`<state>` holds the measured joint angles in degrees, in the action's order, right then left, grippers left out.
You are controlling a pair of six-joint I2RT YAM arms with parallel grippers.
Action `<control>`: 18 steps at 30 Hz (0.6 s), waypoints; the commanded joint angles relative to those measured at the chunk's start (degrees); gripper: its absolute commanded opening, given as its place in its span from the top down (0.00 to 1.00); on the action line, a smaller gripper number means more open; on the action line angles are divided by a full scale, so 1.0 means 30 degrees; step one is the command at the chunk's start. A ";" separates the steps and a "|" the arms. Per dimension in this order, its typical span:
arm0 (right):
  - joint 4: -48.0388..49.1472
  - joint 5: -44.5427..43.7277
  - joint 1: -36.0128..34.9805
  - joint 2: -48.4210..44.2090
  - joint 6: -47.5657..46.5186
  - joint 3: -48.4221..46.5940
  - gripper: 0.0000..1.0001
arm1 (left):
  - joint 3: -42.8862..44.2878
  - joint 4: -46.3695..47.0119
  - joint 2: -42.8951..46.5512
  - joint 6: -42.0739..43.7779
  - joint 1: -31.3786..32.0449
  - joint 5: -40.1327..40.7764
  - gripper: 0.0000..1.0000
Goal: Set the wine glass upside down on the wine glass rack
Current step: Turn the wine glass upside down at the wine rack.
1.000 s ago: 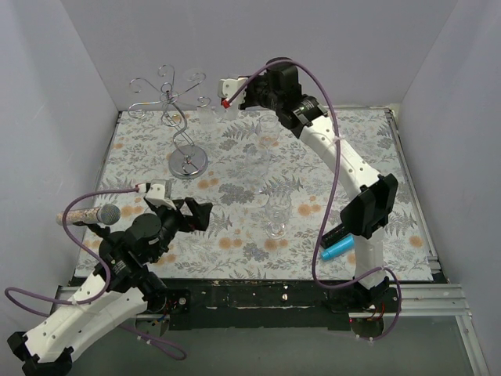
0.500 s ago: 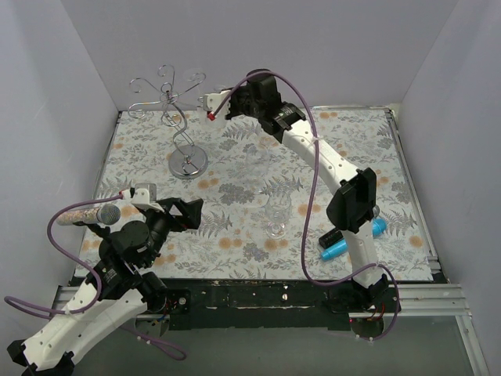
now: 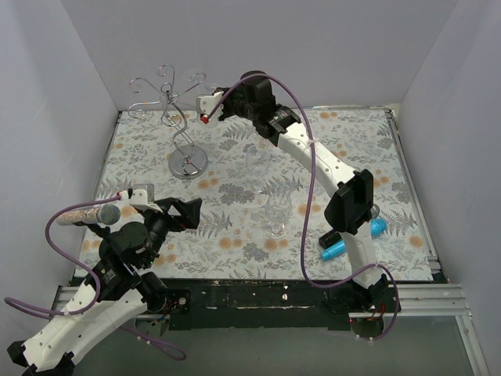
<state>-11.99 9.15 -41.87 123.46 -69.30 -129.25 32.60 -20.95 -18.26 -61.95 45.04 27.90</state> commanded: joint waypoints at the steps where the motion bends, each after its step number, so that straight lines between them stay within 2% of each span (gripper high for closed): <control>1: 0.2853 -0.0002 -0.0282 -0.0108 -0.0280 -0.1447 0.99 | -0.0085 -0.0107 0.0198 -0.0003 0.0076 0.0309 0.02; 18: 0.3117 0.0818 -0.1103 -0.0049 -0.0953 -0.1360 0.99 | -0.0085 -0.0136 0.0404 -0.0003 0.0076 0.0368 0.02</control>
<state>-10.09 9.89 -44.31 124.18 -69.93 -129.64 32.58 -20.97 -17.56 -61.95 45.04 27.94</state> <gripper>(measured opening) 0.057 0.981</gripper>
